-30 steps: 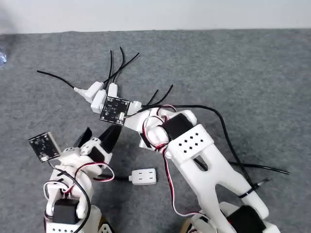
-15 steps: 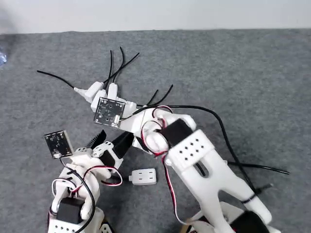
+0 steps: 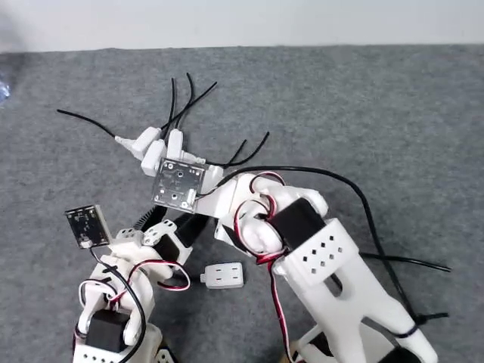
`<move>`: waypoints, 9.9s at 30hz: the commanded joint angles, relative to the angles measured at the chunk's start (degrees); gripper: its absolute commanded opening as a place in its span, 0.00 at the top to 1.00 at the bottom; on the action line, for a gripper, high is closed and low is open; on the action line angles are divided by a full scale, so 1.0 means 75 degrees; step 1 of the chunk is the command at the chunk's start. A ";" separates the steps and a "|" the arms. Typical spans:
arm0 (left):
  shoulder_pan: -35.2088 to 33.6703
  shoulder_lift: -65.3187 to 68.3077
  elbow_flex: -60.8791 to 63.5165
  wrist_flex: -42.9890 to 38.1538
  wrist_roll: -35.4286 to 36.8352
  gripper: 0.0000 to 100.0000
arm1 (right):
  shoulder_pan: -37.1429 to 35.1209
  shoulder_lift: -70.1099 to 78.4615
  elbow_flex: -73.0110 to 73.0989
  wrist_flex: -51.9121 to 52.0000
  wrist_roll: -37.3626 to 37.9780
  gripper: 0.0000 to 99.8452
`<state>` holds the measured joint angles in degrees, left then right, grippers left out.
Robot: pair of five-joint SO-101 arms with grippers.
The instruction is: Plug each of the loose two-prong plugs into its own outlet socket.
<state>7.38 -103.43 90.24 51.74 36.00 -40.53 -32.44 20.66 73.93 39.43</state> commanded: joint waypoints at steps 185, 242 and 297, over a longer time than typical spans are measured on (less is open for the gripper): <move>-0.2684 -0.0035 0.0674 0.0422 -0.1172 0.54 | 0.2315 0.1401 0.3739 -0.3253 0.1160 0.81; -0.2684 -0.0035 0.0686 0.0410 -0.1184 0.54 | 0.1788 0.2127 0.3751 -0.2749 0.0750 0.79; -0.2673 -0.0035 0.0686 0.0387 -0.1184 0.54 | 0.1506 0.3253 0.3235 -0.3382 0.1254 0.99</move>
<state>-13.10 -103.25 95.60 54.90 27.82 -29.45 -7.47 47.21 49.14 48.13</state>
